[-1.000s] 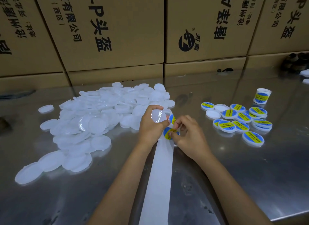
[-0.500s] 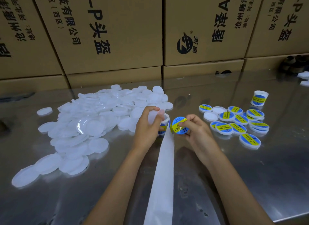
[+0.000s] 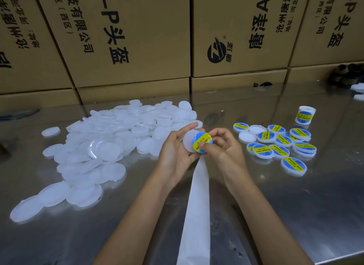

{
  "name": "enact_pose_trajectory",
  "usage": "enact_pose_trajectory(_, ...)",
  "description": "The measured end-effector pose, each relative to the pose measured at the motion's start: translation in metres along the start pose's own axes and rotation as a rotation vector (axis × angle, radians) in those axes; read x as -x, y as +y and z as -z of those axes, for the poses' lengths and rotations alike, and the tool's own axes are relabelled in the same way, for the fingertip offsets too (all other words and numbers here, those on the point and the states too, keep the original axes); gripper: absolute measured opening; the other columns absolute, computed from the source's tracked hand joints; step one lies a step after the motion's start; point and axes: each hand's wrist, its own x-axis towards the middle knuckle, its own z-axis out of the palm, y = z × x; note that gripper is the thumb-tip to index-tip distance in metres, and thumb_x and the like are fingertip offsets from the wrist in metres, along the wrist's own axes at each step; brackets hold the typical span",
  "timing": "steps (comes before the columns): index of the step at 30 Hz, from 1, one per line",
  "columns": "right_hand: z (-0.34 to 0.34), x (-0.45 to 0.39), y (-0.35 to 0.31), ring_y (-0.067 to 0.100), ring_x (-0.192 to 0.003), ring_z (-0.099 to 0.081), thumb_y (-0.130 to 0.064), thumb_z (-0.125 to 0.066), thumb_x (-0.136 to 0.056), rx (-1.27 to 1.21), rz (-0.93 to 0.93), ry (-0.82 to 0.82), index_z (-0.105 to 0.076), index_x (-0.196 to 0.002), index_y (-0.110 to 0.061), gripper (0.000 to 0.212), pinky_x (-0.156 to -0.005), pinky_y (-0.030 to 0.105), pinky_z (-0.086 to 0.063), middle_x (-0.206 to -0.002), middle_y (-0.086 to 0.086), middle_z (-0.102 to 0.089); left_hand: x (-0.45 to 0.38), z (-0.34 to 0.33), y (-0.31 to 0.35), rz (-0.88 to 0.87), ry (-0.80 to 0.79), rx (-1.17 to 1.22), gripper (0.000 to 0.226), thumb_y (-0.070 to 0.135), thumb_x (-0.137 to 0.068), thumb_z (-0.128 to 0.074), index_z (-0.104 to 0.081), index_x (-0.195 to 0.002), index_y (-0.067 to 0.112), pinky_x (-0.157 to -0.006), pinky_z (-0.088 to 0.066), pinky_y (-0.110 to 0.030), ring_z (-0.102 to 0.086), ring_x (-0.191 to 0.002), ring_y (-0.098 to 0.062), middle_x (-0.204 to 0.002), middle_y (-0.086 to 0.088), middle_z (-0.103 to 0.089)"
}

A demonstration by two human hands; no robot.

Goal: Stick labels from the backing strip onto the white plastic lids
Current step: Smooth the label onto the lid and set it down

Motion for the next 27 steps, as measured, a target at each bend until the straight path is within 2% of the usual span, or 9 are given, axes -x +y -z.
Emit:
enact_pose_trajectory(3, -0.006, 0.001, 0.001, 0.009, -0.083, -0.07, 0.01, -0.072, -0.079, 0.065, 0.068, 0.025, -0.058, -0.089, -0.017, 0.032, -0.069, 0.018, -0.053, -0.087, -0.003, -0.071, 0.001, -0.002, -0.001, 0.026, -0.027, -0.004, 0.043, 0.019, -0.101, -0.032, -0.064, -0.128, 0.008, -0.098, -0.052, -0.041, -0.063, -0.113, -0.033, -0.137, -0.021, -0.06)
enact_pose_trajectory(8, -0.009, 0.001, 0.002, 0.008, -0.08, -0.07, 0.01, -0.073, -0.078, 0.142, 0.129, 0.043, -0.056, -0.089, -0.017, 0.033, -0.069, 0.017, -0.052, -0.091, 0.003, -0.068, 0.004, -0.007, 0.0, 0.037, -0.047, 0.009, 0.044, 0.017, -0.1, -0.032, -0.06, -0.133, 0.007, -0.097, -0.053, -0.039, -0.063, -0.112, -0.031, -0.137, -0.02, -0.061)
enact_pose_trajectory(17, -0.009, 0.001, 0.005, 0.008, -0.074, -0.068, 0.009, -0.073, -0.08, 0.177, 0.171, 0.061, -0.055, -0.089, -0.017, 0.032, -0.067, 0.018, -0.053, -0.079, -0.01, -0.068, 0.005, -0.007, -0.002, 0.034, -0.111, -0.021, 0.047, 0.007, -0.094, -0.031, -0.059, -0.133, 0.009, -0.09, -0.056, -0.034, -0.07, -0.099, -0.024, -0.124, -0.011, -0.07)
enact_pose_trajectory(22, -0.009, 0.0, 0.007, 0.004, -0.07, -0.066, 0.007, -0.072, -0.08, 0.219, 0.192, 0.054, -0.054, -0.088, -0.021, 0.034, -0.063, 0.013, -0.049, -0.077, -0.016, -0.067, 0.005, -0.01, -0.005, -0.028, -0.07, -0.147, 0.042, 0.0, -0.097, -0.037, -0.062, -0.129, 0.011, -0.092, -0.056, -0.036, -0.068, -0.105, -0.027, -0.123, -0.012, -0.07)
enact_pose_trajectory(27, -0.009, 0.003, 0.011, 0.009, -0.074, -0.067, -0.003, -0.074, -0.08, 0.319, 0.245, 0.083, -0.054, -0.087, -0.03, 0.034, -0.066, 0.017, -0.052, -0.082, -0.013, -0.067, 0.006, -0.011, -0.008, -0.079, -0.035, -0.235, 0.044, -0.005, -0.094, -0.035, -0.066, -0.121, 0.011, -0.085, -0.06, -0.033, -0.069, -0.104, -0.026, -0.117, -0.008, -0.073)
